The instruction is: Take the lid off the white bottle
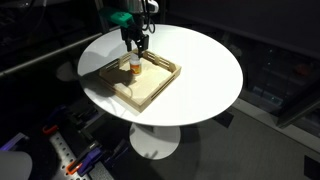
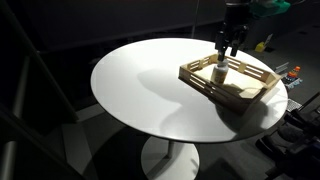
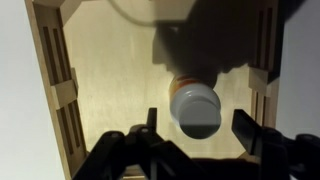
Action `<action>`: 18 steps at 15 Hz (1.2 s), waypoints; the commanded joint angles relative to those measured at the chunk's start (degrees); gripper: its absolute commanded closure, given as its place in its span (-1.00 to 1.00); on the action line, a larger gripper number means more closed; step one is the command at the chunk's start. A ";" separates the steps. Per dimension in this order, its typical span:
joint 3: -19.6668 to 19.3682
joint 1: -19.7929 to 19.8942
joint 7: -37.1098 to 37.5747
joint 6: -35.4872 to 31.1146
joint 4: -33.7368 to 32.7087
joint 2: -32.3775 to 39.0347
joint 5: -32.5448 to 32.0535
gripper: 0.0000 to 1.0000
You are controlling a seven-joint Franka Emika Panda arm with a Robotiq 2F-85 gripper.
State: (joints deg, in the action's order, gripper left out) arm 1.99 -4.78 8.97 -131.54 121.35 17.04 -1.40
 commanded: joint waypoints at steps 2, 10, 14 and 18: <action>-0.04 -0.20 1.28 1.39 -1.06 0.33 0.55 -0.54; 0.30 0.08 0.12 1.10 -0.88 0.10 1.27 -0.94; 0.40 0.99 -2.45 2.94 0.99 -3.55 2.09 -1.00; 0.10 0.35 -0.77 1.96 -0.03 -1.76 0.84 -1.00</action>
State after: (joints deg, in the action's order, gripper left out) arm 2.09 -4.45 8.22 -129.73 121.43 15.25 -0.57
